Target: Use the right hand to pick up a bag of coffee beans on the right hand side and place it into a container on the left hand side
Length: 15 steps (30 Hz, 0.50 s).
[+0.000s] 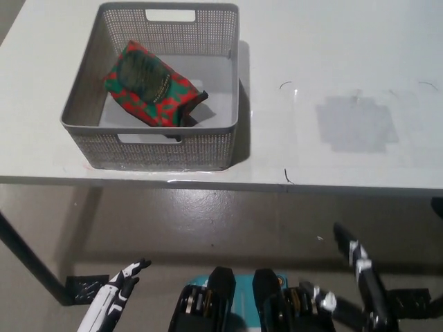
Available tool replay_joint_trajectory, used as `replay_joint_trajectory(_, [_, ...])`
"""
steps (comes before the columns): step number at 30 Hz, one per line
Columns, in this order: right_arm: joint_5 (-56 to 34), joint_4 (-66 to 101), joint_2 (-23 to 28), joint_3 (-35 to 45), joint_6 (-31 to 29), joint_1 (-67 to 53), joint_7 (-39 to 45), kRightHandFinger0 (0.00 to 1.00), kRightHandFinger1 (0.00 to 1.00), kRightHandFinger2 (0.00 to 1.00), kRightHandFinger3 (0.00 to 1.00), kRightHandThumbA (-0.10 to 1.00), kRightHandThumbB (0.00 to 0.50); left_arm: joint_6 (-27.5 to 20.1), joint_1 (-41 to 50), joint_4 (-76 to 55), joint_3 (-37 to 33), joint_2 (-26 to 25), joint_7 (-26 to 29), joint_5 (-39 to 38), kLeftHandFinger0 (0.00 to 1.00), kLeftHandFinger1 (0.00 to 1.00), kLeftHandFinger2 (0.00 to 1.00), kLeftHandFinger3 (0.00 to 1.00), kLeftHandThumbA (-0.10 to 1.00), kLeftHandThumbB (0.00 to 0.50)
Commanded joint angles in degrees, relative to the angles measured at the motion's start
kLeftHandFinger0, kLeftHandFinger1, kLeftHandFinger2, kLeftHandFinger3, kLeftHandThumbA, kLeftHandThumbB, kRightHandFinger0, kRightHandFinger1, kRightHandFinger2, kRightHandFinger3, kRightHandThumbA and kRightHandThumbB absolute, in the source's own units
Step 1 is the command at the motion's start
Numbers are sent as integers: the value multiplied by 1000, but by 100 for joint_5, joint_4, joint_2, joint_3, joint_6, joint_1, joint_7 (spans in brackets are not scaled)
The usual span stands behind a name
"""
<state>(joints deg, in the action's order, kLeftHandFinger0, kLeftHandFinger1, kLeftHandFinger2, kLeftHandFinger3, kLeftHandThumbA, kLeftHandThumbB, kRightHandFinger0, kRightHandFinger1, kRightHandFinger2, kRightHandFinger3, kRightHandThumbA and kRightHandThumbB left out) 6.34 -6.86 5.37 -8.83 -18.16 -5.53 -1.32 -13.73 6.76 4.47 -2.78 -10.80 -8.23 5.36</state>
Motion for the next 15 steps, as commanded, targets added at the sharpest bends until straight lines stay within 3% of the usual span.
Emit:
replay_joint_trajectory(1, [-501,-248,-41,80,-877,-24,151,1000,1000,1000,1000,1000,373,-264,-69,-22,114,60,100,-214,1000,1000,1000,1000,1000,499])
replay_joint_trajectory(3, [-674,-430,-87,116,-877,-7,266,1000,1000,1000,1000,1000,408,-303,-83,3,126,71,126,-195,1000,1000,1000,1000,1000,497])
replay_joint_trajectory(5, [-801,-514,-129,101,-877,2,374,1000,1000,1000,1000,1000,409,-326,-73,10,151,81,124,-223,1000,1000,1000,1000,1000,500])
replay_joint_trajectory(9, [-832,-691,-223,85,-877,11,427,1000,1000,1000,1000,1000,364,-387,-81,41,187,122,138,-225,1000,1000,1000,1000,1000,486])
replay_joint_trajectory(15, [-763,-787,-276,124,-877,76,419,1000,1000,1000,1000,1000,362,-393,-121,61,214,155,110,-215,1000,1000,1000,1000,1000,498])
